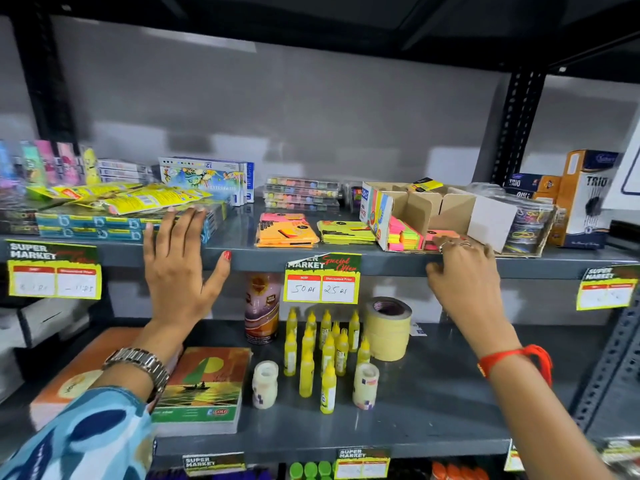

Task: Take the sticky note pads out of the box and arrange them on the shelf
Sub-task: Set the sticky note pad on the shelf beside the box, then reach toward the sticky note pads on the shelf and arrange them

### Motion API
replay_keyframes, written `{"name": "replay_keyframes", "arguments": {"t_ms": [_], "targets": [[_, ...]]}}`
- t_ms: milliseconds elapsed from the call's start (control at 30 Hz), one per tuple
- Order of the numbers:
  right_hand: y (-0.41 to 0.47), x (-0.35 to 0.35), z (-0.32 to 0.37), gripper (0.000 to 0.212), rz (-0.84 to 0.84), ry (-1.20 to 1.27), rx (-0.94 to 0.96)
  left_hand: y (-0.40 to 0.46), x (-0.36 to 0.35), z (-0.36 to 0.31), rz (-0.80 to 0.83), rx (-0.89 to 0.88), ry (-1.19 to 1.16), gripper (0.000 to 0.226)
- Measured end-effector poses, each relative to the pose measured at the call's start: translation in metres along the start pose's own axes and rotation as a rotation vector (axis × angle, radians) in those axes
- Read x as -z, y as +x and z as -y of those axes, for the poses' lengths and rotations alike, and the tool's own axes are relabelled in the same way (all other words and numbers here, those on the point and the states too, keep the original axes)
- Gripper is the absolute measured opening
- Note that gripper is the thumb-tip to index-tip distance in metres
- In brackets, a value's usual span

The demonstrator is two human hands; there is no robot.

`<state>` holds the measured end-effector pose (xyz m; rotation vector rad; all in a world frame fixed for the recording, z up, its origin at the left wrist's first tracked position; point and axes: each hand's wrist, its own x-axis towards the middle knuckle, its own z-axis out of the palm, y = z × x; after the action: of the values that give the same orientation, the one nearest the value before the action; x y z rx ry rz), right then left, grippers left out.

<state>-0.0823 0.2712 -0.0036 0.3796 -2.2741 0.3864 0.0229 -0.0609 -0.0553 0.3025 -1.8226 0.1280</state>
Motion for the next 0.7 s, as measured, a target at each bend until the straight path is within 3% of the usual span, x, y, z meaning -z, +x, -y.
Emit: {"name": "replay_keyframes", "arguments": {"t_ms": [300, 500, 633, 700], "targets": [[0.0, 0.008, -0.014, 0.007, -0.141, 0.069, -0.076, 0.001, 0.001, 0.0, 0.011, 0.002, -0.002, 0.065], [0.01, 0.017, -0.01, 0.018, -0.56, 0.175, -0.065, 0.002, 0.002, 0.002, 0.021, 0.007, 0.009, 0.066], [0.025, 0.022, 0.028, 0.018, -0.749, 0.308, 0.159, 0.002, 0.002, 0.002, 0.029, 0.004, 0.011, 0.067], [0.031, 0.02, 0.059, 0.018, -0.739, 0.335, 0.304, 0.001, 0.001, 0.003, 0.031, 0.003, 0.006, 0.068]]}}
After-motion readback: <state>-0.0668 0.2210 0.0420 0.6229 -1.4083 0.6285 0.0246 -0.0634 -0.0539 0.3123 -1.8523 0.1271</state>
